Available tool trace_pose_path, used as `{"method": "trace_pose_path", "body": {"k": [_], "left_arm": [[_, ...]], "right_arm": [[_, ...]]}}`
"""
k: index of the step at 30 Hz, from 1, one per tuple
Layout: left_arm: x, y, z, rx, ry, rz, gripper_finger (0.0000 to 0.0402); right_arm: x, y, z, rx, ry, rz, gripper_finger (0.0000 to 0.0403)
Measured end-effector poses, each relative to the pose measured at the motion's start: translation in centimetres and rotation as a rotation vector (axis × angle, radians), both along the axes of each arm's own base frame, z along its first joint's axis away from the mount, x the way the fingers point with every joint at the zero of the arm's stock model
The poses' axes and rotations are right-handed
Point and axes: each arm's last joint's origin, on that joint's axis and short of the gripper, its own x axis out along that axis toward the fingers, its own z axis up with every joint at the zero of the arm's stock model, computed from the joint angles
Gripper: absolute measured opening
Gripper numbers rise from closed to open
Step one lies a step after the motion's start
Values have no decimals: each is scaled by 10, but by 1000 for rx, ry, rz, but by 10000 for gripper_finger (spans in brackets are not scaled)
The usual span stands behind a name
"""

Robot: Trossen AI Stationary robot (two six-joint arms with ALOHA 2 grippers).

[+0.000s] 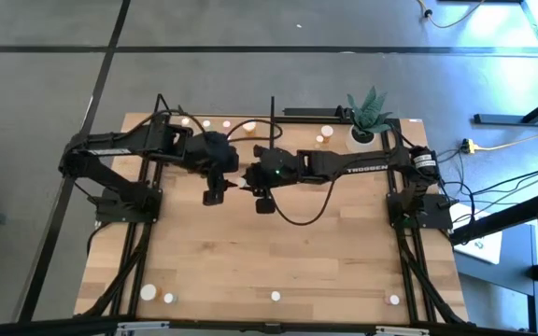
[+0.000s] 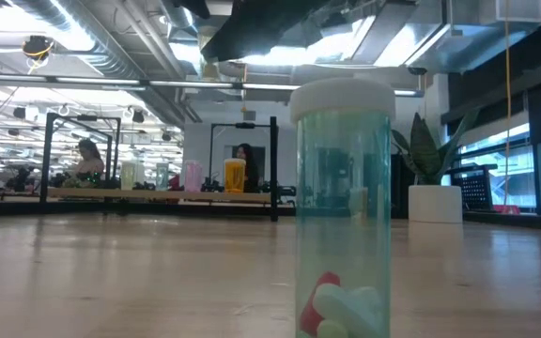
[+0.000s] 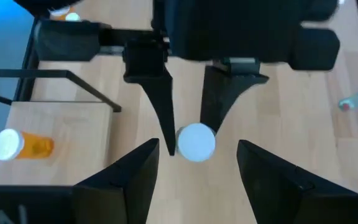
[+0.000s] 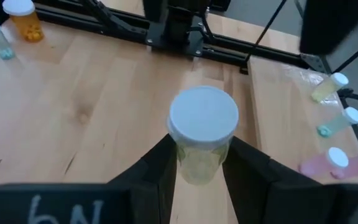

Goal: Pick and place medicine bottles onto shelf by color
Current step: Put the bottom yellow pill bottle on the shelf and align it with the other yellow pill bottle

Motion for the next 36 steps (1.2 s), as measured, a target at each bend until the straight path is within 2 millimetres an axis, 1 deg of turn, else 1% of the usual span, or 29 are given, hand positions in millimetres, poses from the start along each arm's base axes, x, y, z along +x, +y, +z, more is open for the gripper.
{"method": "trace_pose_path", "body": {"k": [3, 8, 16, 21, 27, 36], "left_arm": [[2, 4, -4, -1, 4, -7, 209], [7, 6, -20, -29, 25, -35, 209], [10, 7, -27, 22, 18, -51, 209], [11, 7, -38, 23, 41, -54, 209], [12, 8, -37, 53, 36, -50, 209], [12, 8, -37, 55, 28, -49, 209]], "right_arm": [[0, 0, 0, -1, -2, -2, 119], [0, -1, 1, -2, -7, -4, 119], [0, -1, 1, -2, -8, -4, 119], [0, -1, 1, -2, -9, -5, 119], [0, -1, 1, -9, -8, -18, 119], [0, -1, 1, -7, -10, -20, 119]]}}
